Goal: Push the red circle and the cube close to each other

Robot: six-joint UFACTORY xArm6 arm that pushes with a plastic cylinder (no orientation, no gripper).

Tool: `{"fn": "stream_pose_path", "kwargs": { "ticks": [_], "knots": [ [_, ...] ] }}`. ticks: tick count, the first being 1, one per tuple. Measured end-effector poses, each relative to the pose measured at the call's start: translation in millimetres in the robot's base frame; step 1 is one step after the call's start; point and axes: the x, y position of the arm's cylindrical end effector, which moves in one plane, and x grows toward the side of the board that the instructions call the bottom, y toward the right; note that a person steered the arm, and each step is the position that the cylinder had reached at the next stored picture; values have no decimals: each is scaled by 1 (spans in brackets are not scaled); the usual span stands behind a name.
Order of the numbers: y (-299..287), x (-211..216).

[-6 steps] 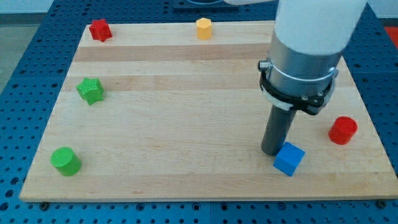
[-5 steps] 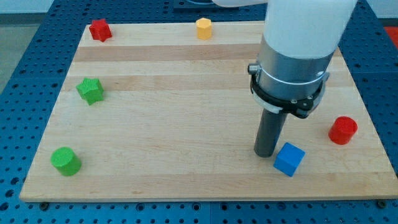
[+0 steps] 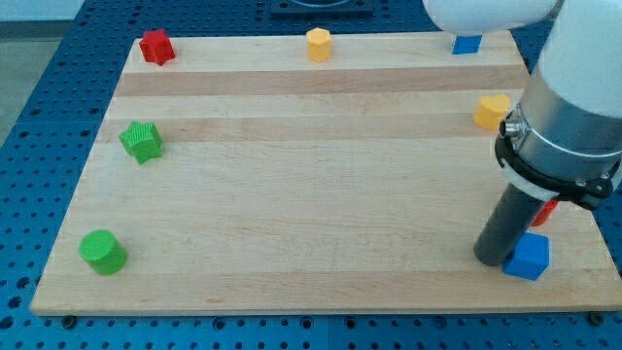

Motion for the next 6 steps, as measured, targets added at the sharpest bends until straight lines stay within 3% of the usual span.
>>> {"fn": "stream_pose_path", "kwargs": {
  "ticks": [2, 3, 4, 5, 6],
  "knots": [
    [-58, -105],
    [-18, -136],
    [55, -141],
    [143, -108],
    [147, -71]
  ]
}}
